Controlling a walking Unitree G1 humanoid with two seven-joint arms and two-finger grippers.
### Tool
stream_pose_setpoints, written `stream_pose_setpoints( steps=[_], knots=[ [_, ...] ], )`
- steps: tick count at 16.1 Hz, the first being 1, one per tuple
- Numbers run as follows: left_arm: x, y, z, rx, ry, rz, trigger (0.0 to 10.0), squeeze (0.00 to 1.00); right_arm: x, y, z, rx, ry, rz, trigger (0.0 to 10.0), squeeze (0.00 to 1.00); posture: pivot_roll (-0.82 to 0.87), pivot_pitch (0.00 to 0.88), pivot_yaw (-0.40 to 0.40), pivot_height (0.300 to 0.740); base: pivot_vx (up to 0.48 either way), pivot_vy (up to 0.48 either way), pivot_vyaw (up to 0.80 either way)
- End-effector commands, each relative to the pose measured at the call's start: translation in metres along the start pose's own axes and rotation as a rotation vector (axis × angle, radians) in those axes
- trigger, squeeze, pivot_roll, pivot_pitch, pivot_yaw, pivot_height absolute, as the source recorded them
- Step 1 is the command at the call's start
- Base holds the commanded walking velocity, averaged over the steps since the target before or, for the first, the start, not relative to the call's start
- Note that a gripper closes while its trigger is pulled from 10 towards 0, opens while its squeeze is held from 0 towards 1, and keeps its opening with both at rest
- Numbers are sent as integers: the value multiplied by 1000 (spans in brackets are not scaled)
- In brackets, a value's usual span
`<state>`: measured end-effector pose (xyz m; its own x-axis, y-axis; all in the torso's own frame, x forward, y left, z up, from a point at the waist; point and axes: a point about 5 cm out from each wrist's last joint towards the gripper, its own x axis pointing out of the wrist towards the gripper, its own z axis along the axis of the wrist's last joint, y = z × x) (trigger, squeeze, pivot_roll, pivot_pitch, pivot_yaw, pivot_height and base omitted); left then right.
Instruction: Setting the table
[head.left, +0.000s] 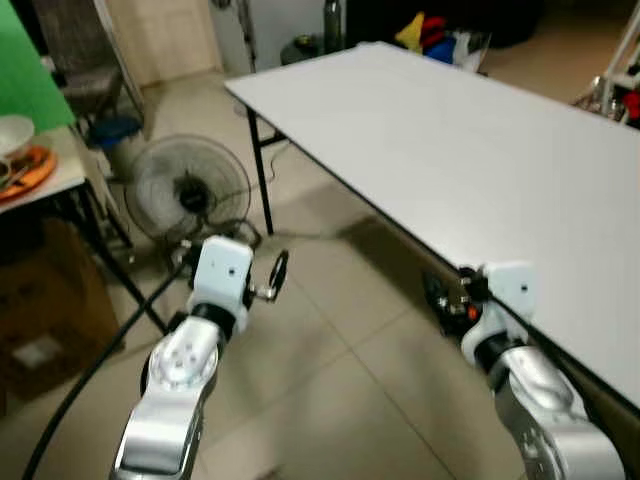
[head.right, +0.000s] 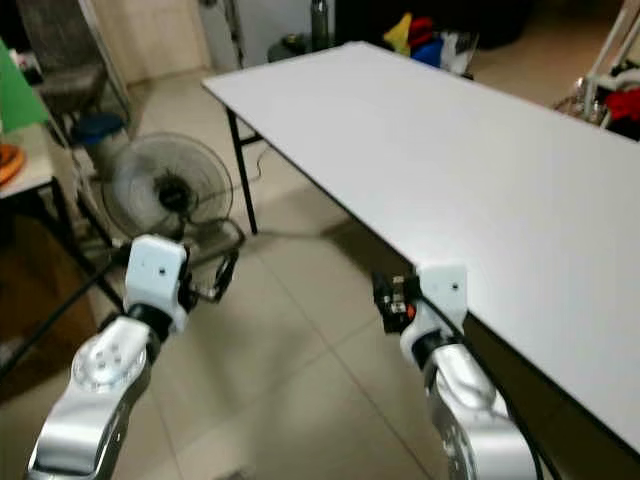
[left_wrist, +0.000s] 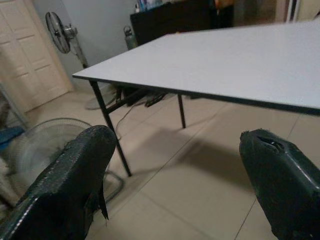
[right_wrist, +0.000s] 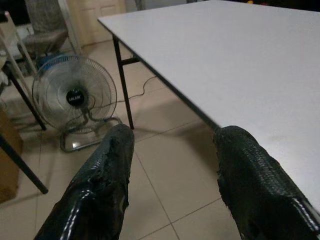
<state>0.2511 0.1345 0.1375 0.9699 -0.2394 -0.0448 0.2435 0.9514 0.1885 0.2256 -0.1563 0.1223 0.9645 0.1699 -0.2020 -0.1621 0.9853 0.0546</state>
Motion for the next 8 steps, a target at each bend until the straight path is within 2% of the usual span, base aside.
stream_pose_setpoints(
  steps=[1, 8],
  knots=[
    [-2, 7, -1, 9, 10, 16, 10000, 0, 3, 7, 2, 3, -9, 42, 10000, 0, 91, 0, 42, 740, 371, 0, 800],
    [-3, 6, 1, 13, 3, 20, 10000, 0, 6, 7, 3, -9, -12, 60, 10000, 0, 98, 0, 31, 740, 419, 0, 800]
  ],
)
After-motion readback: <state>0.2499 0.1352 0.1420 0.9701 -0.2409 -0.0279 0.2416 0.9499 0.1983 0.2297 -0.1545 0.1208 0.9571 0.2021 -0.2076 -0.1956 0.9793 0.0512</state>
